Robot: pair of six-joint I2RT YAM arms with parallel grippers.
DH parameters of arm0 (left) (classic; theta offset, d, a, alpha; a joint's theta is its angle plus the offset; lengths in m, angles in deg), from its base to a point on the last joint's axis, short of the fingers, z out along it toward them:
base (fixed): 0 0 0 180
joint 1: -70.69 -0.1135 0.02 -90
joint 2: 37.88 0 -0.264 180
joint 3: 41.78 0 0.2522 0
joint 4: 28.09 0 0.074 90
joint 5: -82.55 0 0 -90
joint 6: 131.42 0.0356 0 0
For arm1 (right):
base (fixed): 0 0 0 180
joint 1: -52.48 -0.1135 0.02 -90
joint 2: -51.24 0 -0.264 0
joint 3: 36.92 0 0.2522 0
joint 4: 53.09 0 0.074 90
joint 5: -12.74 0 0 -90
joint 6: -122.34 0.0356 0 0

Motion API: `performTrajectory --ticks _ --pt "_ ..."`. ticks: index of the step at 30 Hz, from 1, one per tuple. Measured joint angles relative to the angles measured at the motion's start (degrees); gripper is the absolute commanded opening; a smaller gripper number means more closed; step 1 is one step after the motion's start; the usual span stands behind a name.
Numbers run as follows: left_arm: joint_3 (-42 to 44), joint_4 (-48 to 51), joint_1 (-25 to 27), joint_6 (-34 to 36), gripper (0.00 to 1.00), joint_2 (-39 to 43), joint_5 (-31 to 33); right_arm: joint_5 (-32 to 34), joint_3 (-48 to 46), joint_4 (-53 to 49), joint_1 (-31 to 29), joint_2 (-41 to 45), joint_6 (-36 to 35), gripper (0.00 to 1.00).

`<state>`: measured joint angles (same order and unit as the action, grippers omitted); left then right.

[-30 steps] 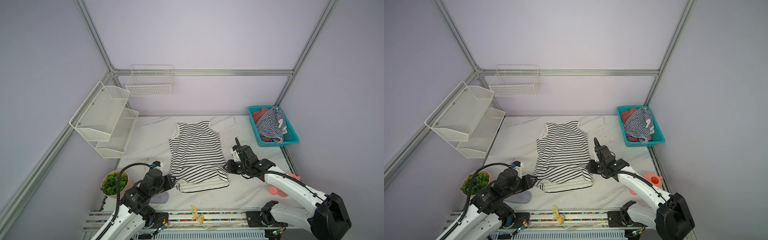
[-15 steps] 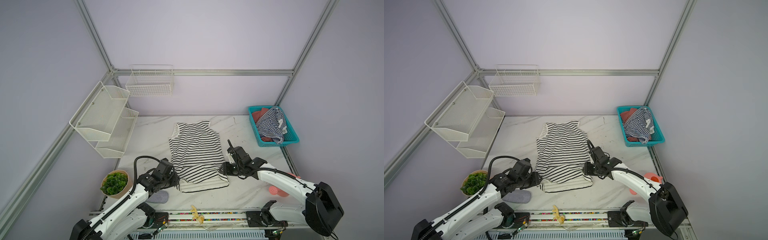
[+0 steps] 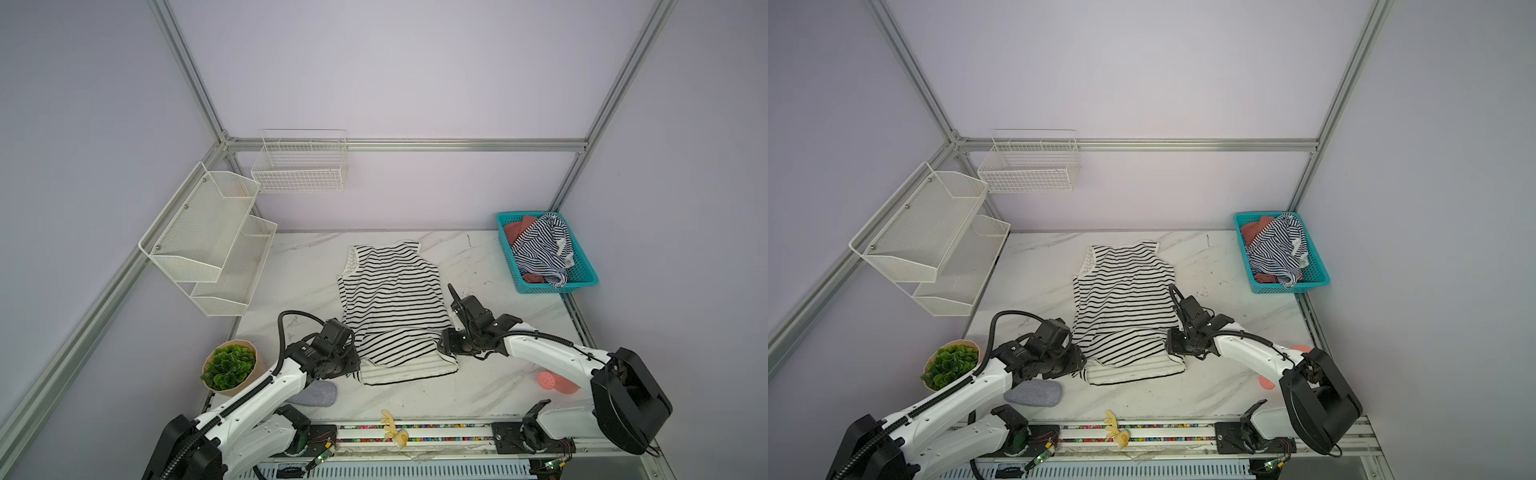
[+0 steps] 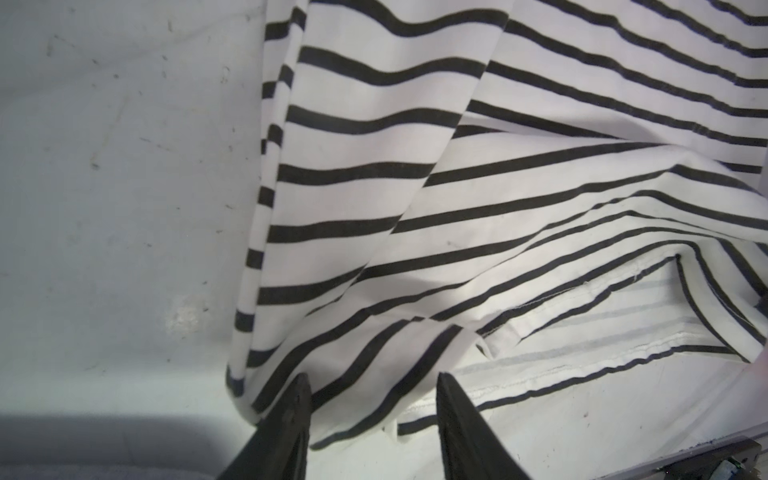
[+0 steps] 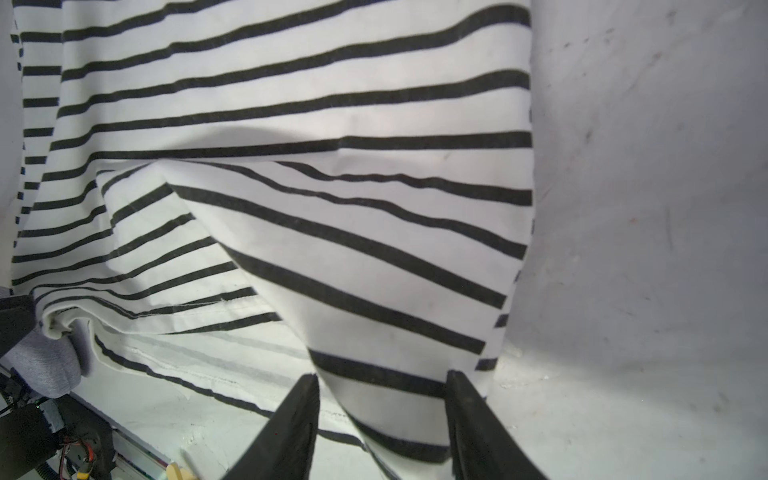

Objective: Fold and stack the tank tops

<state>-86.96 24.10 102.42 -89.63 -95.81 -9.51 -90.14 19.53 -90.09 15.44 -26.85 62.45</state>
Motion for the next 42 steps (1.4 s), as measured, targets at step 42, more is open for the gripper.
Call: performTrajectory --ticks 42 --pt "-6.5 14.8 0.3 3.5 0.46 -6.2 3.0 8.2 -1.3 -2.3 -0.1 -2.2 1.0 0.57"
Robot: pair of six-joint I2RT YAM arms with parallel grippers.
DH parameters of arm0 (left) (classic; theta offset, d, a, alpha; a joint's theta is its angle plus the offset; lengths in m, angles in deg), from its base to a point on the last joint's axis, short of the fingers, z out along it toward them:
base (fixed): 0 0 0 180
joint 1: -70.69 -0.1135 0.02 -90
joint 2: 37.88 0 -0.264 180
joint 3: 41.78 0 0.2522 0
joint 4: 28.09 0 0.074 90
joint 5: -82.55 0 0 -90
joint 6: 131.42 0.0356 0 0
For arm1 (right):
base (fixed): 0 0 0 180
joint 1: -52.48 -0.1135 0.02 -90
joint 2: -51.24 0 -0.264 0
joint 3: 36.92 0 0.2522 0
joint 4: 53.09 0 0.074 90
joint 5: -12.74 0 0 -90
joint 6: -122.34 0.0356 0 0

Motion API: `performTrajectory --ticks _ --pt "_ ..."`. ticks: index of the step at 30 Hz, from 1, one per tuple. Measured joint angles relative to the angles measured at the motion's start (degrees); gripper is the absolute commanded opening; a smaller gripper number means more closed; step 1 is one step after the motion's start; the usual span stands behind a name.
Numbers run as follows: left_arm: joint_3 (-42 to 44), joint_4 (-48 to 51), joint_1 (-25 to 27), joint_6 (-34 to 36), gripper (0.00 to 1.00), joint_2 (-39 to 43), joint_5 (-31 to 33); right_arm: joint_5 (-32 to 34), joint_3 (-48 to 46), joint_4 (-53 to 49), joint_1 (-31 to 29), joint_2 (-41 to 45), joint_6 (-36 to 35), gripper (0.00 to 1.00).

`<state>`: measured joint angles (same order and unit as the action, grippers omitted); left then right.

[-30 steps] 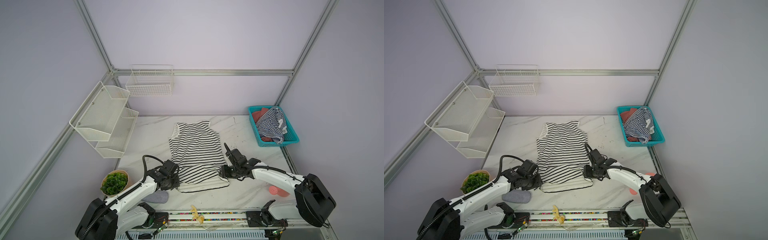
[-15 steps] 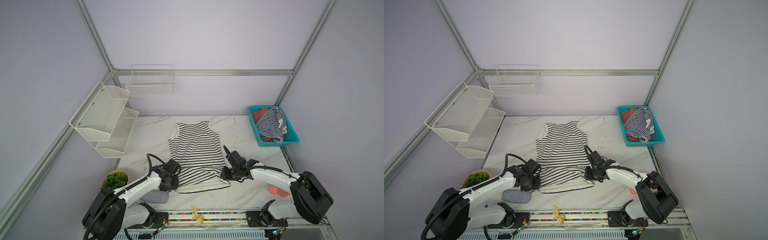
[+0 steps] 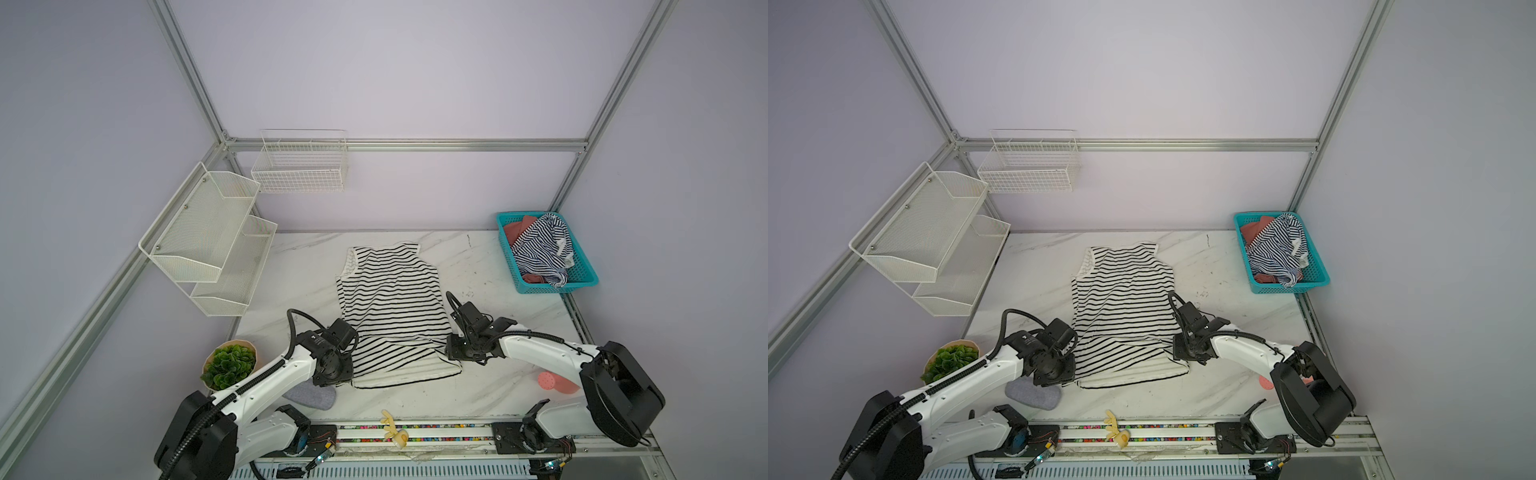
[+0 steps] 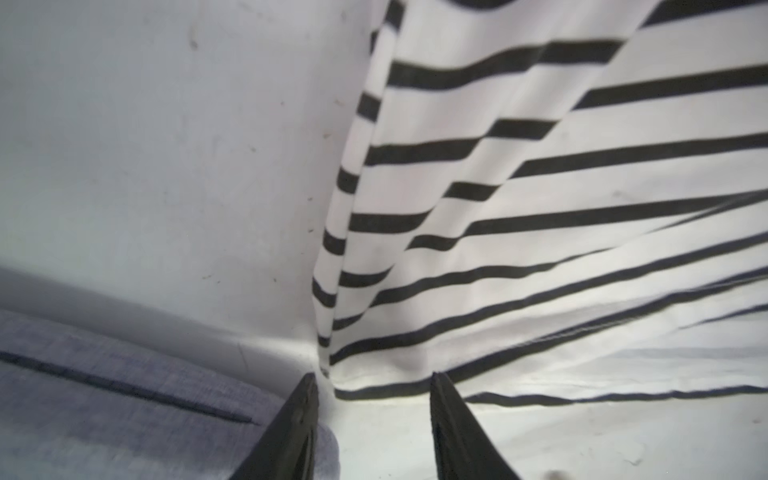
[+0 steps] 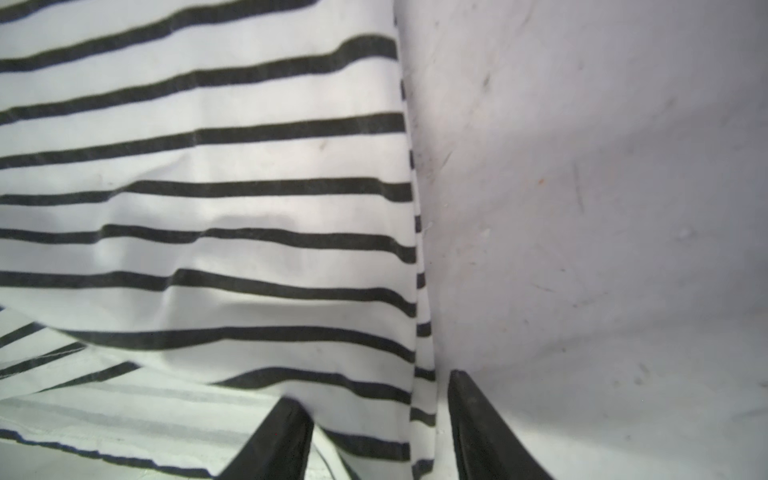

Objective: Fold and stack the tank tops

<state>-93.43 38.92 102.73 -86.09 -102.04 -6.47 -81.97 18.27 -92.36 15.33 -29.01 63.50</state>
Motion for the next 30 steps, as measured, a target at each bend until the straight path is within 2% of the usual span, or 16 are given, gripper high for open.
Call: performTrajectory --ticks 5,8,10,15,18,21,24,26,30 --pt "-13.1 -1.2 0.0 3.0 0.49 -1.2 1.5 1.9 6.6 -1.1 0.0 4.0 -0.3 0.57" --pt "-21.6 -4.7 0.0 6.0 0.50 -5.4 2.8 2.3 11.2 -0.4 0.0 5.7 -0.9 0.57" --pt "-27.0 -7.0 0.0 8.2 0.50 -10.1 3.6 2.3 13.1 0.1 0.0 5.7 -1.7 0.56" --pt "-39.8 -11.1 -1.0 13.1 0.48 -26.5 4.0 -1.1 11.8 2.7 -0.2 5.0 -1.6 0.35" --pt "-47.9 -11.6 -2.8 15.2 0.47 -38.0 3.5 -4.2 8.4 5.2 -1.5 4.9 0.0 0.30" --pt "-57.0 -11.1 -5.2 17.8 0.46 -49.6 1.9 -6.2 6.1 7.0 -3.9 4.5 1.4 0.29" --pt "-63.0 -10.6 -7.1 20.1 0.46 -57.9 0.4 -8.3 4.8 9.2 -5.4 3.4 2.4 0.29" --pt "-65.1 -10.0 -8.0 21.1 0.46 -61.3 -0.3 -9.2 3.7 10.7 -5.9 2.6 3.0 0.29" --pt "-67.3 -9.0 -9.2 21.8 0.46 -65.7 -2.0 -10.0 1.7 12.9 -6.0 -1.0 3.6 0.37"
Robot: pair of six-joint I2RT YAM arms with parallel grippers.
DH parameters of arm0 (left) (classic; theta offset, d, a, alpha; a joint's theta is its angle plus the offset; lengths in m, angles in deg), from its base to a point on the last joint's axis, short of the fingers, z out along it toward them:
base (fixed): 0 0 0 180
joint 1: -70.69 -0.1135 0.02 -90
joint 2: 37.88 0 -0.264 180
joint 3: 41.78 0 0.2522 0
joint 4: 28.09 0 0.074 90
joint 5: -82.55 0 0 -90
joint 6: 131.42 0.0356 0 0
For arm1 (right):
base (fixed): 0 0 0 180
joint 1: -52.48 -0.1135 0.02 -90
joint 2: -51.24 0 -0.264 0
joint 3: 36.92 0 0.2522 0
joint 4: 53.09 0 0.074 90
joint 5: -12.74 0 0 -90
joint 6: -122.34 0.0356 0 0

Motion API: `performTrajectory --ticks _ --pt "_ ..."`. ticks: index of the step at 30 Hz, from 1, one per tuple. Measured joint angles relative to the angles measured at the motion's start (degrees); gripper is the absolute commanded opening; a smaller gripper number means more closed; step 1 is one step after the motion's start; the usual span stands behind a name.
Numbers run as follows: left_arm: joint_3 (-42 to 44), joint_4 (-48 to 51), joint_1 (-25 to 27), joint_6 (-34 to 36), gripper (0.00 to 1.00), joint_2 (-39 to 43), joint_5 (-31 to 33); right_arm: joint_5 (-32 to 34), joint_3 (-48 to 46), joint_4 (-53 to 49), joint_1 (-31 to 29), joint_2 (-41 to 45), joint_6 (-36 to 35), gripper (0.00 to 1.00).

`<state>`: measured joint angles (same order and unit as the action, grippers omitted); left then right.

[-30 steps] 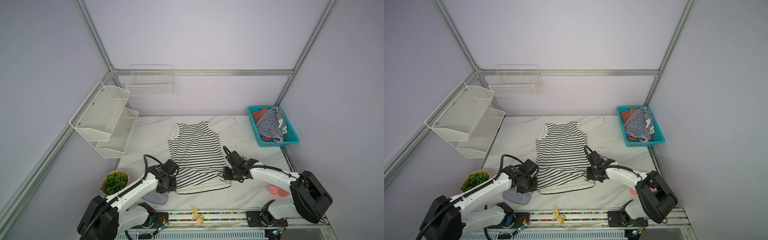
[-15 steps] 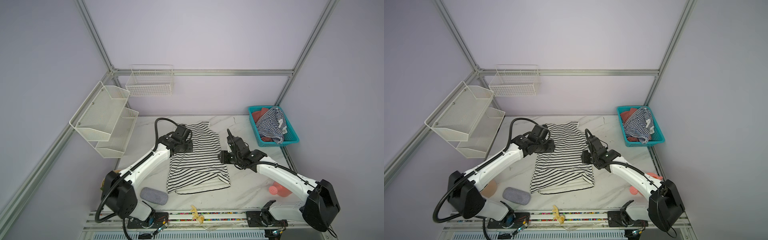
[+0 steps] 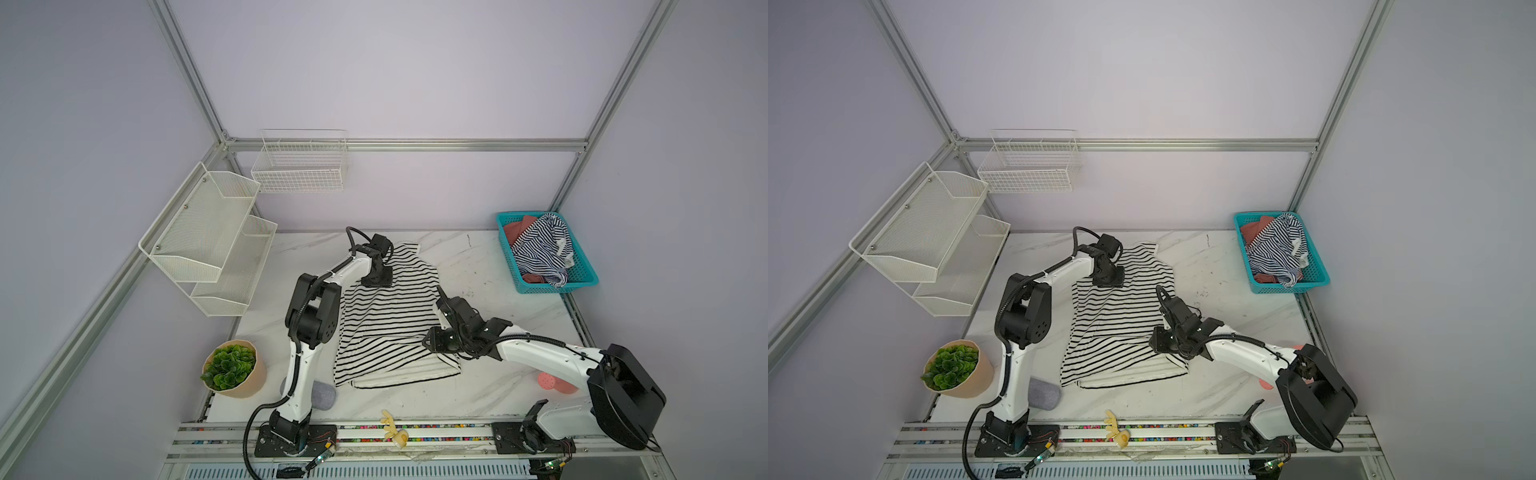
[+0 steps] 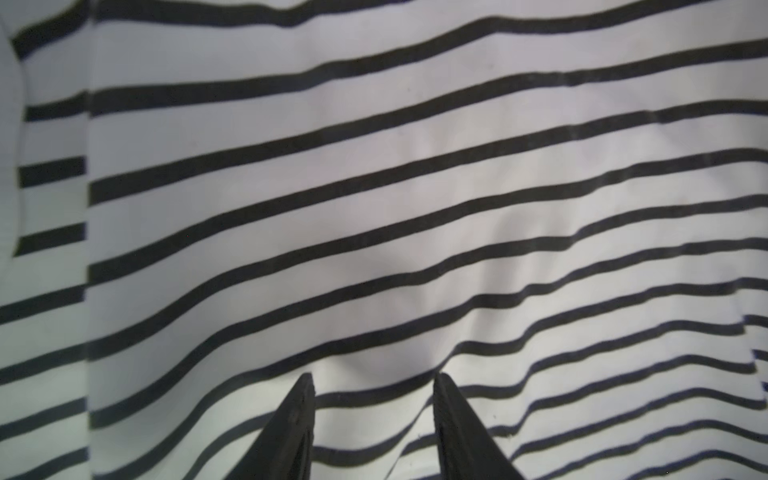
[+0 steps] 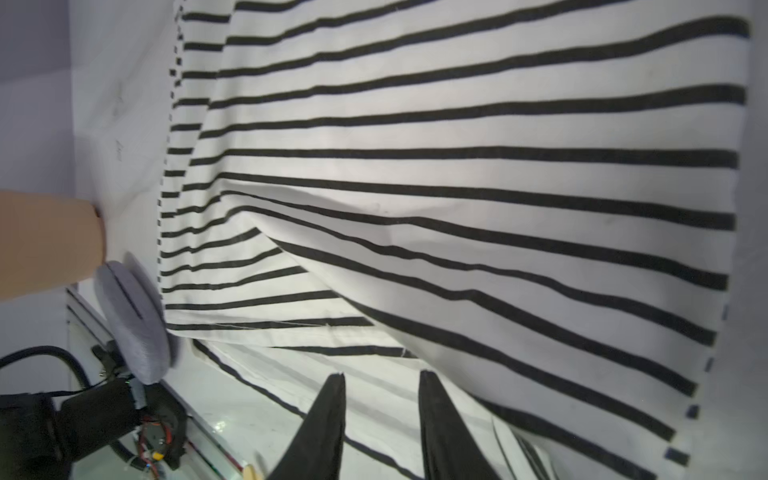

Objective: Fold and stack the tank tops

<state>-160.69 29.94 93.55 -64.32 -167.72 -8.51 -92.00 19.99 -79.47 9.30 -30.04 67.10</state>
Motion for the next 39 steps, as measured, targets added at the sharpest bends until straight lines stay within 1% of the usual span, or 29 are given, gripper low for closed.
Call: performTrajectory --ticks 5,8,11,14,17,21,26,28,31,35,39 --pt "-0.9 -0.6 -1.6 -0.3 0.45 -0.9 -2.2 0.9 0.0 0.5 0.0 -6.6 0.2 0.40" --pt "-0.8 -1.6 -2.7 -1.0 0.44 -1.0 -3.1 1.9 0.7 1.3 0.6 -8.0 0.6 0.40" --pt "-0.3 -3.1 -3.9 -2.1 0.44 -1.0 -3.3 2.8 1.0 1.8 2.8 -8.5 0.8 0.40" --pt "2.7 -5.9 -4.8 -3.1 0.44 0.4 -3.3 3.8 1.4 2.1 6.5 -9.0 0.5 0.41" --pt "7.7 -8.2 -5.2 -4.2 0.43 3.2 -3.5 4.7 2.5 2.1 9.9 -9.9 -0.7 0.45" --pt "18.4 -13.3 -5.5 -6.1 0.42 9.4 -4.8 5.9 6.9 1.2 13.4 -13.5 -3.8 0.50" --pt "33.2 -20.1 -5.5 -9.6 0.42 18.4 -6.7 6.8 17.0 -0.6 16.2 -21.8 -9.1 0.52" --pt "39.3 -22.9 -5.4 -11.3 0.42 22.4 -7.4 7.0 22.5 -1.9 17.4 -26.0 -11.5 0.53" --pt "45.7 -24.9 -5.1 -13.9 0.42 27.1 -7.7 7.2 30.1 -3.8 19.2 -31.4 -14.6 0.55" --pt "50.7 -25.1 -4.0 -16.8 0.42 31.8 -7.7 7.5 38.1 -6.6 20.7 -36.5 -18.1 0.58" --pt "51.8 -20.4 -2.5 -18.9 0.44 35.1 -7.7 7.7 41.1 -9.2 21.1 -37.5 -20.9 0.63"
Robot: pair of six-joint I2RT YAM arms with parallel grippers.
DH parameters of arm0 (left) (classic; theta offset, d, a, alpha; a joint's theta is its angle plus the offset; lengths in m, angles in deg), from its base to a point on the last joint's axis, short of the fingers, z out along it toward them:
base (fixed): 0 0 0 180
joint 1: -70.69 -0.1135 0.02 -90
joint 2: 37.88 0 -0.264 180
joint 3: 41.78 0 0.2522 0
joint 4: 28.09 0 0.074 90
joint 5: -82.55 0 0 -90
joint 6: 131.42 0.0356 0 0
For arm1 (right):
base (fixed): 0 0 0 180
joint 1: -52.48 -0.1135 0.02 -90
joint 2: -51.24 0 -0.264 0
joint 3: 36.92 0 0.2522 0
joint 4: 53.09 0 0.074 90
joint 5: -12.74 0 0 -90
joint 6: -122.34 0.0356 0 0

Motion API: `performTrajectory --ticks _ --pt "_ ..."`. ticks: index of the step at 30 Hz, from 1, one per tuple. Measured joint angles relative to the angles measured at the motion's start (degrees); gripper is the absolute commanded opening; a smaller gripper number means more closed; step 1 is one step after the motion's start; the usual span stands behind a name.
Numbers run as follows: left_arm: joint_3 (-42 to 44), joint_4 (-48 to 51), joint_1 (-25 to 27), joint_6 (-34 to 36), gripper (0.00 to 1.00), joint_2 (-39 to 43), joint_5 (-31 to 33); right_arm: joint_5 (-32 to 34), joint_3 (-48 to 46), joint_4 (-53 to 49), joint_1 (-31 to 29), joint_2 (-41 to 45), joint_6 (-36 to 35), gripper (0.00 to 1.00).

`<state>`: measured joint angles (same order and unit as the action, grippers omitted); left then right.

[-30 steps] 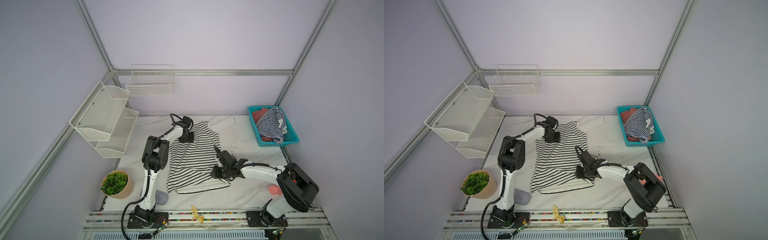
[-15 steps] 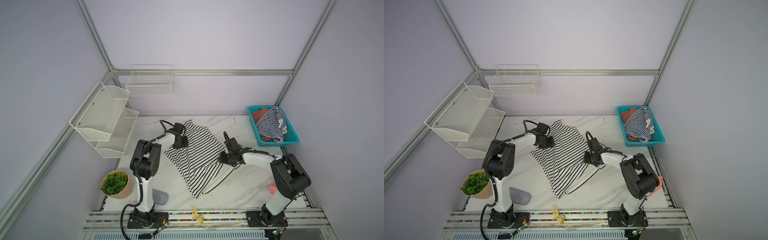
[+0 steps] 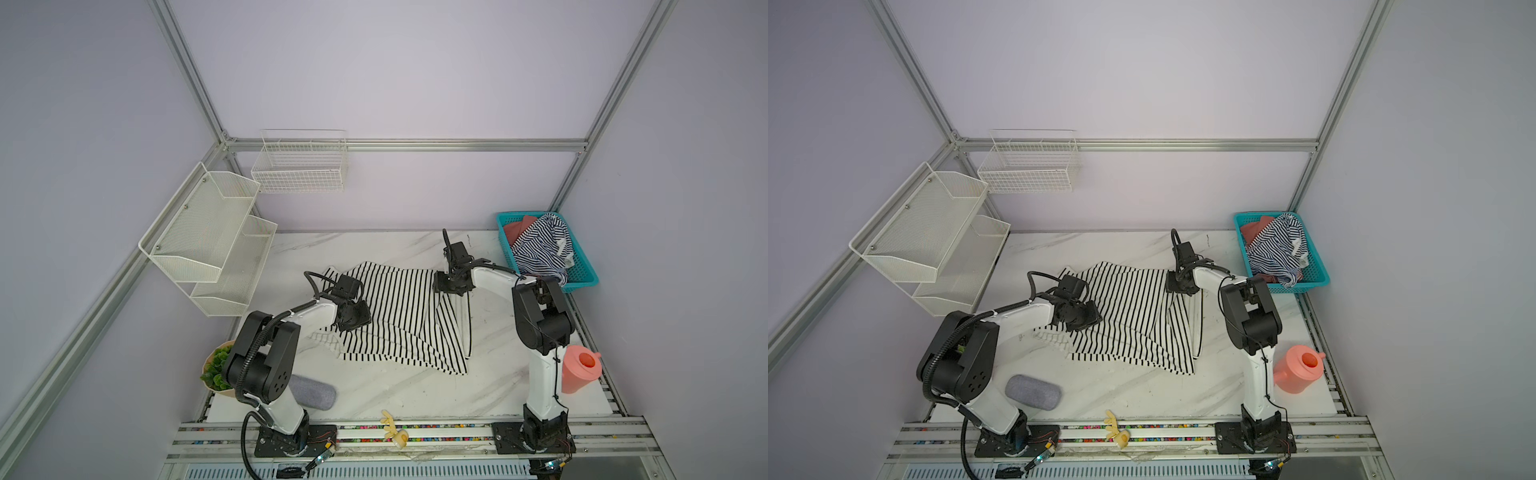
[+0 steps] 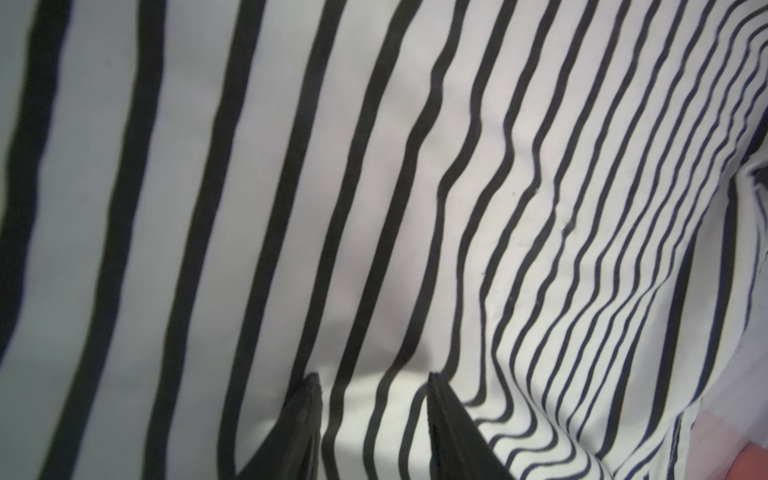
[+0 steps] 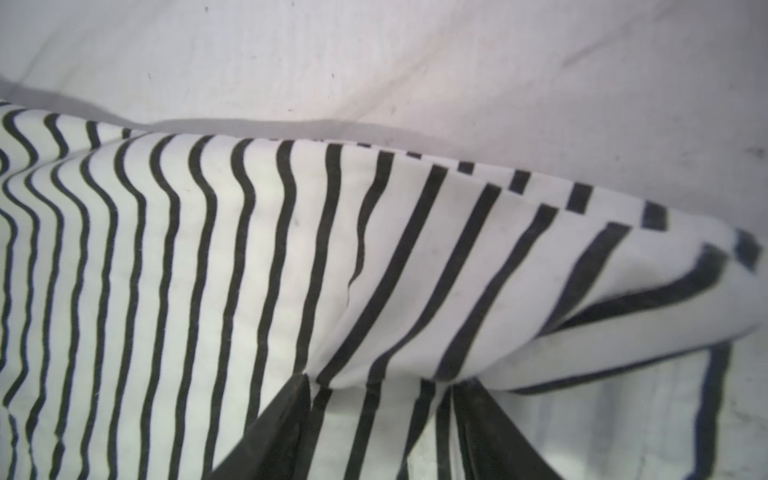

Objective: Fold and stack the tank tops

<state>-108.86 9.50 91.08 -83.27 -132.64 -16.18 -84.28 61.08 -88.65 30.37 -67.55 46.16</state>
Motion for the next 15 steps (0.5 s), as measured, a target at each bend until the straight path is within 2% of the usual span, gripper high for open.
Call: performTrajectory --ticks 5,8,11,15 --pt "-0.8 4.6 1.4 -0.6 0.46 5.8 0.5 0.6 -0.2 -1.8 0.0 4.7 -1.7 0.63" --pt "-4.7 7.0 1.6 0.0 0.47 6.6 1.4 0.6 -1.5 -1.8 0.0 9.8 -2.3 0.51" --pt "-11.2 8.4 1.4 1.9 0.47 4.5 2.8 0.3 -3.6 -1.5 0.1 13.7 -2.7 0.37" --pt "-21.5 9.0 0.7 4.8 0.47 -3.6 2.9 -0.2 -7.7 -1.2 0.7 14.8 -3.3 0.35"
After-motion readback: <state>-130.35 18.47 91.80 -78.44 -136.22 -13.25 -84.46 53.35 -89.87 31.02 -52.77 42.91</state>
